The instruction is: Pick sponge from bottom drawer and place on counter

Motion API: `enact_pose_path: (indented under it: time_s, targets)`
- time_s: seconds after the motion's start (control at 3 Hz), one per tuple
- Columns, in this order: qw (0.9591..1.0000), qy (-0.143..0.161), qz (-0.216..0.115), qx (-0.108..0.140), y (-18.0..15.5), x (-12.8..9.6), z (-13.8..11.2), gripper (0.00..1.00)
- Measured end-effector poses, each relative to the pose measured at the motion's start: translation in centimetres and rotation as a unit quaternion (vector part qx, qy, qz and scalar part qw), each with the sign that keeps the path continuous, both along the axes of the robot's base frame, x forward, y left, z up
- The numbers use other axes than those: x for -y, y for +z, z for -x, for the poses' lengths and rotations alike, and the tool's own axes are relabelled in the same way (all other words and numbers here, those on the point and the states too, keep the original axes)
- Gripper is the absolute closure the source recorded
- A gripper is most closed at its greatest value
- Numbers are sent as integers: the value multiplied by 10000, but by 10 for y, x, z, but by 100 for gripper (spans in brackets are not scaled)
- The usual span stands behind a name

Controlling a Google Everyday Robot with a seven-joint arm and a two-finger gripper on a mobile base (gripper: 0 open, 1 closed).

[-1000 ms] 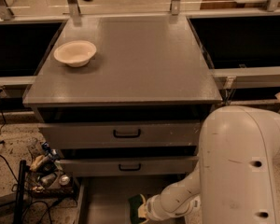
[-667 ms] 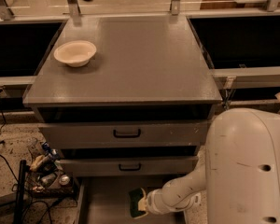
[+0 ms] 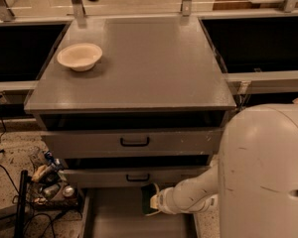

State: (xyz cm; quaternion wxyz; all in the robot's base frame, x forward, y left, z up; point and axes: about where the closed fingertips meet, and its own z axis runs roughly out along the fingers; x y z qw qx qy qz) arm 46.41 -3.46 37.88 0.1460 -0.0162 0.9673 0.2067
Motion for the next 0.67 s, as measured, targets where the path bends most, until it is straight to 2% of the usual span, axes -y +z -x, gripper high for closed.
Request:
enact_pose_path:
  time_s: [0.33, 0.67]
  targets:
    - [9994, 232, 157, -185, 1, -2, 7, 100]
    - [9978, 341, 289, -493, -4, 10, 44, 100]
